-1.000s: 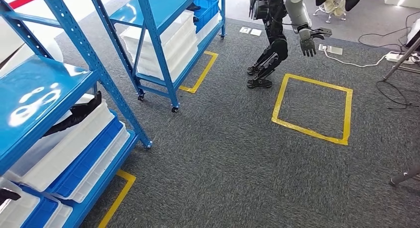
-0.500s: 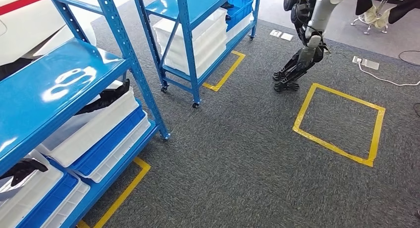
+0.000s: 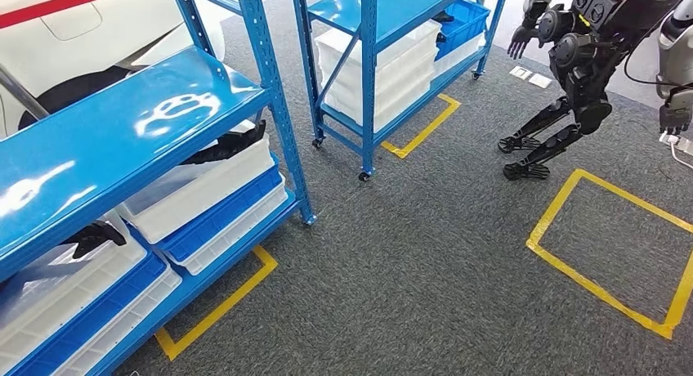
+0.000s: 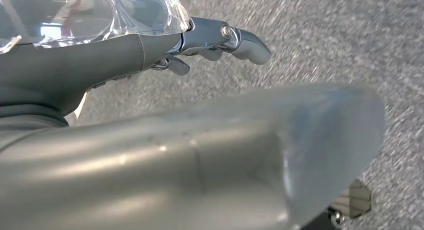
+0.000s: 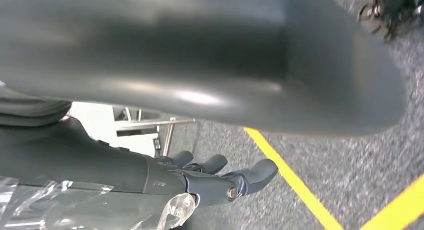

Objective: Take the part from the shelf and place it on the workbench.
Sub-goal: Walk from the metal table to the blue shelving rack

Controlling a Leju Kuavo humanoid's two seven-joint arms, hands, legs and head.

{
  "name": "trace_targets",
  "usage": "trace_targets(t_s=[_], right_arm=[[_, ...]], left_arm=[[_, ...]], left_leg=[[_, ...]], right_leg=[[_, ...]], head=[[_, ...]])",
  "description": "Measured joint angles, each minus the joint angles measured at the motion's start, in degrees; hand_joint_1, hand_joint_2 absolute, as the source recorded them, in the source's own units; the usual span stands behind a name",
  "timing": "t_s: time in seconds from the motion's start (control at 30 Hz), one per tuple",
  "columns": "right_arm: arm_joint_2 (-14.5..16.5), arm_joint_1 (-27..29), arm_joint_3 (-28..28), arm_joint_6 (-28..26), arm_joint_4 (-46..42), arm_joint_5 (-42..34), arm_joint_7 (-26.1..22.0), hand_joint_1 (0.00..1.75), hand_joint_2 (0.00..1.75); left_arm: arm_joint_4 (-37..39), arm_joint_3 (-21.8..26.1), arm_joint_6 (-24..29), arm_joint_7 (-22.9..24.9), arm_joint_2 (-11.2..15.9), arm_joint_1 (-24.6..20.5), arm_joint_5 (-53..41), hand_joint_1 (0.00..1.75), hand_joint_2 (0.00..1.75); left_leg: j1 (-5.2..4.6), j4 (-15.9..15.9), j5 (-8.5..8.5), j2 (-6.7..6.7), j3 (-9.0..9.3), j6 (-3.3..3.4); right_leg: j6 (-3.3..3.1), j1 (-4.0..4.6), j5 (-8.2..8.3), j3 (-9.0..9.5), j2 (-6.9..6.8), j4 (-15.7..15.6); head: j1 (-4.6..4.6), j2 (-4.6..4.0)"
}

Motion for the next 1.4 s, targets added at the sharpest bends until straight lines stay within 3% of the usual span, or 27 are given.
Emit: trace_targets(t_s=[0.07,0.13,0.2,0.23,0.3,0.37,0.43,0.5,0.57,0.6,0.67,0.7,0.73,0.77,0.8,0.87,0.93,1.0,1.03,1.1,1.13,1.17,1.23,1.27,1.3,1.37,1.4], right_arm=[[0.0,0.0,0.2,0.0,0.0,0.0,0.0,0.0,0.0],[-0.1,0.2,0.3,0.0,0.0,0.0,0.0,0.0,0.0],[-0.1,0.3,0.5,0.0,0.0,0.1,0.0,0.0,0.0],[-0.1,0.3,0.6,0.0,0.0,0.1,0.0,0.0,0.0],[-0.2,0.2,0.7,0.0,0.0,0.1,-0.1,0.0,0.0],[-0.1,0.2,0.8,0.0,0.0,0.2,-0.2,0.0,0.0],[0.0,0.1,0.8,0.0,0.0,0.2,-0.4,0.0,0.0],[0.1,-0.1,0.9,0.0,0.0,0.1,-0.5,0.0,0.0],[0.1,-0.3,0.9,0.0,-0.1,0.0,-0.6,0.0,0.0],[0.0,-0.2,0.9,0.0,-0.1,0.0,-0.6,0.0,0.0],[-0.1,0.1,0.9,0.0,0.0,0.0,-0.7,0.0,0.0],[-0.1,0.1,0.9,0.0,0.0,0.0,-0.7,0.0,0.0],[-0.2,0.2,1.0,0.0,0.0,0.0,-0.7,0.0,0.0],[-0.2,0.2,1.0,0.0,0.0,0.0,-0.7,0.0,0.0],[-0.2,0.2,1.0,0.0,0.0,0.0,-0.7,0.0,0.0],[-0.3,0.3,1.1,0.0,0.0,0.0,-0.7,0.0,0.0],[-0.3,0.1,1.2,0.0,0.0,0.0,-0.7,0.0,0.0],[-0.3,-0.2,1.2,0.0,0.0,-0.1,-0.7,0.0,0.0],[-0.3,-0.2,1.2,0.0,0.0,-0.1,-0.7,0.0,0.0],[-0.4,-0.2,1.2,0.0,0.0,-0.1,-0.7,0.0,0.0],[-0.4,-0.1,1.2,-0.1,0.0,-0.1,-0.7,0.0,0.0],[-0.4,0.0,1.2,-0.1,0.0,-0.2,-0.7,0.0,0.0],[-0.4,0.2,1.2,-0.1,0.0,-0.2,-0.7,0.0,0.0],[-0.4,0.2,1.2,-0.1,0.0,-0.2,-0.7,0.0,0.0],[-0.4,0.2,1.2,-0.1,0.0,-0.2,-0.8,0.0,0.0],[-0.4,0.1,1.2,-0.1,0.0,-0.3,-0.8,0.0,0.0],[-0.4,0.1,1.2,-0.1,0.0,-0.3,-0.8,0.0,0.0]], left_arm=[[0.0,0.0,0.0,0.0,0.0,0.1,0.0,0.0,0.0],[0.0,0.0,0.0,0.0,0.0,-0.2,0.0,0.0,0.0],[0.0,0.0,0.0,0.0,-0.1,-0.2,0.0,0.0,0.0],[0.0,0.0,0.0,0.0,-0.1,-0.1,0.0,0.0,0.0],[0.0,0.0,0.0,-0.1,-0.1,0.1,0.0,0.0,0.0],[0.0,0.0,0.0,-0.2,0.0,-0.1,0.0,0.0,0.0],[0.0,0.0,0.1,-0.2,0.0,-0.3,0.0,0.0,0.0],[0.0,0.0,0.1,-0.2,0.0,-0.3,0.0,0.0,0.0],[0.0,0.0,0.1,-0.2,0.0,-0.1,0.0,0.0,0.0],[0.0,0.0,0.1,-0.2,0.0,-0.2,0.0,0.0,0.0],[0.0,0.0,0.1,-0.2,-0.1,-0.3,0.0,0.0,0.0],[0.0,0.0,0.1,-0.2,-0.1,-0.4,0.0,0.0,0.0],[0.0,0.0,0.1,-0.2,-0.1,-0.3,0.0,0.0,0.0],[0.0,0.0,0.1,-0.2,-0.1,-0.2,0.0,0.0,0.0],[0.0,0.0,0.1,-0.2,-0.1,-0.1,0.0,0.0,0.0],[0.0,0.0,0.1,-0.2,-0.1,-0.1,-0.1,0.0,0.0],[0.0,0.0,0.1,-0.2,-0.1,-0.1,-0.1,0.0,0.0],[0.0,0.0,0.1,-0.2,-0.1,0.0,-0.1,0.0,0.0],[0.0,0.0,0.1,-0.2,-0.1,0.1,-0.1,0.0,0.0],[0.0,0.0,0.1,-0.2,-0.1,0.0,-0.1,0.0,0.0],[0.0,0.0,0.1,-0.2,-0.2,-0.1,-0.1,0.0,0.0],[0.0,0.0,0.1,-0.2,-0.2,-0.2,-0.1,0.0,0.0],[0.0,0.0,0.1,-0.2,-0.2,-0.1,-0.1,0.0,0.0],[0.0,0.0,0.1,-0.2,-0.2,0.0,0.0,0.0,0.0],[0.0,0.0,0.1,-0.2,-0.2,0.0,0.0,0.0,0.0],[0.0,0.0,0.1,-0.2,-0.2,0.0,0.0,0.0,0.0],[0.0,0.0,0.1,-0.2,-0.2,-0.1,0.0,0.0,0.0]], left_leg=[[0.07,2.6,-1.45,2.26,-1.18,-0.45],[0.06,9.6,-4.82,5.43,-4.61,-0.96],[0.19,16.5,-7.22,6.34,-8.18,-1.2],[0.22,17.4,-7.03,6.47,-8.67,-1.16],[0.03,12.2,-3.88,7.14,-6.11,-0.66],[-0.76,3.8,-0.67,9.96,-1.97,0.43],[-1.57,0.2,0.07,11.7,-0.37,1.27],[-1.55,-0.3,0.19,10.5,-0.18,1.57],[-1.09,-1.3,0.69,9.11,0.57,1.87],[-0.8,-1.7,0.94,8.34,0.94,2.05],[-0.73,-1.7,0.94,6.85,1.09,2.38],[-0.73,-1.7,0.88,5.96,1.13,2.41],[-0.7,-1.7,0.82,5.08,1.2,2.39],[-0.62,-1.6,0.73,4.2,1.29,2.29],[-0.49,-1.5,0.6,3.3,1.42,2.09],[-0.3,-0.9,0.13,1.69,1.42,1.41],[-0.29,-0.5,-0.19,0.64,1.14,0.75],[-0.17,-0.6,-0.23,-0.03,0.94,0.33],[-0.16,-0.2,-0.47,0.64,0.79,0.1],[-0.14,3.4,-2.45,3.52,-0.88,-0.46],[-0.11,7.0,-4.16,5.23,-2.68,-0.77],[0.01,11.3,-5.93,6.05,-4.94,-1.03],[0.24,17.3,-7.45,6.49,-8.32,-1.25],[0.28,17.1,-6.61,6.64,-8.43,-1.21],[0.25,14.5,-4.86,6.95,-7.31,-1.06],[-0.23,6.0,-0.94,9.47,-3.26,-0.43],[-0.59,2.8,0.19,10.71,-1.75,-0.05]], right_leg=[[-0.75,0.02,0.05,0.16,-1.37,-0.2],[-1.23,0.16,-0.09,0.25,-2.9,-0.2],[-1.43,0.34,-0.3,0.32,-4.49,-0.2],[-1.45,0.4,-0.43,0.41,-5.23,-0.2],[-1.38,0.54,-0.71,0.81,-6.58,-0.2],[-1.11,0.69,-1.07,1.3,-7.86,-0.3],[-0.61,0.7,-1.37,1.67,-8.96,-0.4],[-0.03,0.67,-1.65,2.22,-9.96,-0.6],[0.49,0.66,-2.78,2.27,-8.36,0.6],[0.68,0.63,-4.13,1.36,-6.74,3.0],[0.85,0.52,-7.51,-2.4,-3.97,10.4],[0.95,0.48,-8.45,-4.25,-3.53,13.5],[1.06,0.45,-8.3,-5.32,-3.39,14.8],[1.17,0.39,-6.98,-5.31,-3.29,13.9],[1.28,0.27,-4.73,-4.22,-3.01,10.9],[1.39,-0.02,-0.83,-1.0,-0.94,3.1],[0.87,0.03,0.29,0.5,0.34,-0.5],[-0.08,0.28,0.27,0.55,-0.67,-0.6],[-0.49,0.27,0.28,0.65,-1.23,-0.7],[-1.27,0.12,0.23,0.86,-2.53,-0.8],[-1.51,0.18,0.11,0.94,-3.22,-0.8],[-1.67,0.25,-0.03,1.01,-3.99,-0.8],[-1.66,0.39,-0.37,1.26,-5.51,-0.8],[-1.58,0.43,-0.58,1.49,-6.21,-0.8],[-1.49,0.46,-0.81,1.81,-6.89,-0.8],[-1.19,0.55,-1.34,2.57,-8.17,-0.8],[-0.94,0.63,-1.61,2.86,-8.71,-0.8]], head=[[-0.19,0.0],[-0.44,0.0],[-0.49,0.0],[-0.5,0.0],[-0.5,0.0],[-0.49,0.0],[-0.5,0.0],[-0.56,0.0],[-0.5,-0.01],[-0.41,-0.01],[-0.28,0.0],[-0.21,0.0],[-0.22,0.0],[-0.22,0.0],[-0.22,0.0],[-0.08,0.0],[0.09,0.0],[0.13,0.0],[0.09,0.0],[-0.25,0.0],[-0.45,0.0],[-0.66,0.0],[-0.83,0.0],[-0.9,0.0],[-0.93,0.0],[-0.97,0.0],[-0.99,0.0]])
